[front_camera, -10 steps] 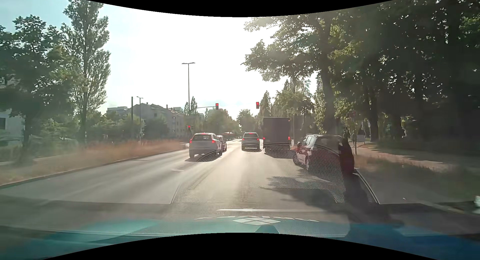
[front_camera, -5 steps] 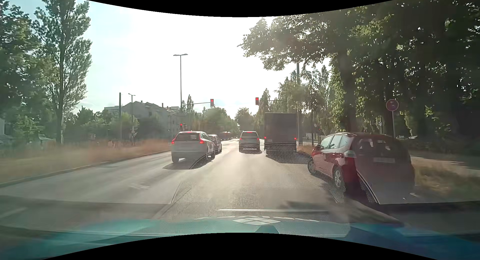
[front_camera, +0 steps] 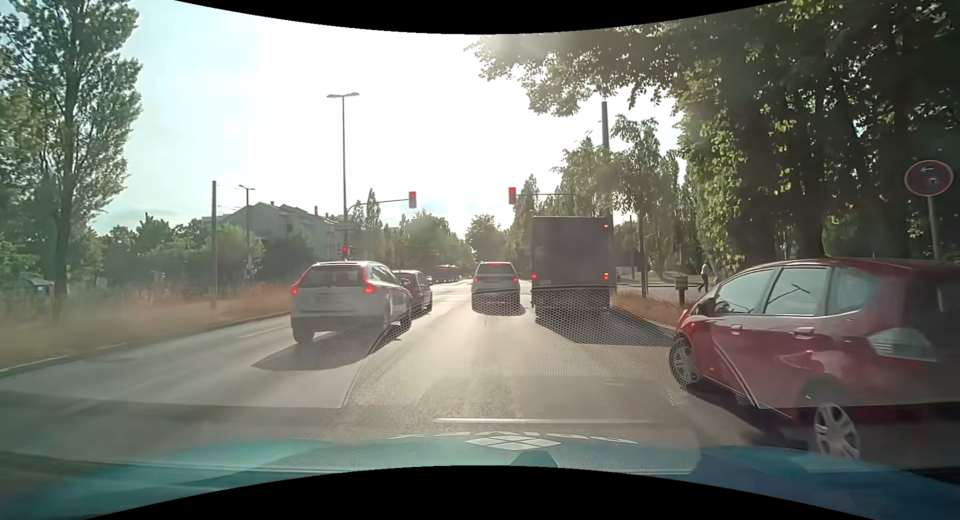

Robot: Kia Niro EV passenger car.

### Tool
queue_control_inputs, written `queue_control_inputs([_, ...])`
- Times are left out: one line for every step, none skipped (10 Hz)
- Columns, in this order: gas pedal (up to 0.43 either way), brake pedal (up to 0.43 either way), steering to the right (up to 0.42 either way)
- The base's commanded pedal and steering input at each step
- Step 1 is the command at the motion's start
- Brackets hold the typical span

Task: Follow the waypoints while adhering to traffic rules and regulations

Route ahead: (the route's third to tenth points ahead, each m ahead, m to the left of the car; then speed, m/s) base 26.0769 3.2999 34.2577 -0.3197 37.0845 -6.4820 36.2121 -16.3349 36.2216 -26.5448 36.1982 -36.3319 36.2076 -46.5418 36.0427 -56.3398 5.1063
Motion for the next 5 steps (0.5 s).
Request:
queue_control_inputs([0.0,0.116,0.018])
queue_control_inputs([0.0,0.116,0.023])
queue_control_inputs([0.0,0.128,0.035])
queue_control_inputs([0.0,0.128,0.054])
queue_control_inputs([0.0,0.134,0.07])
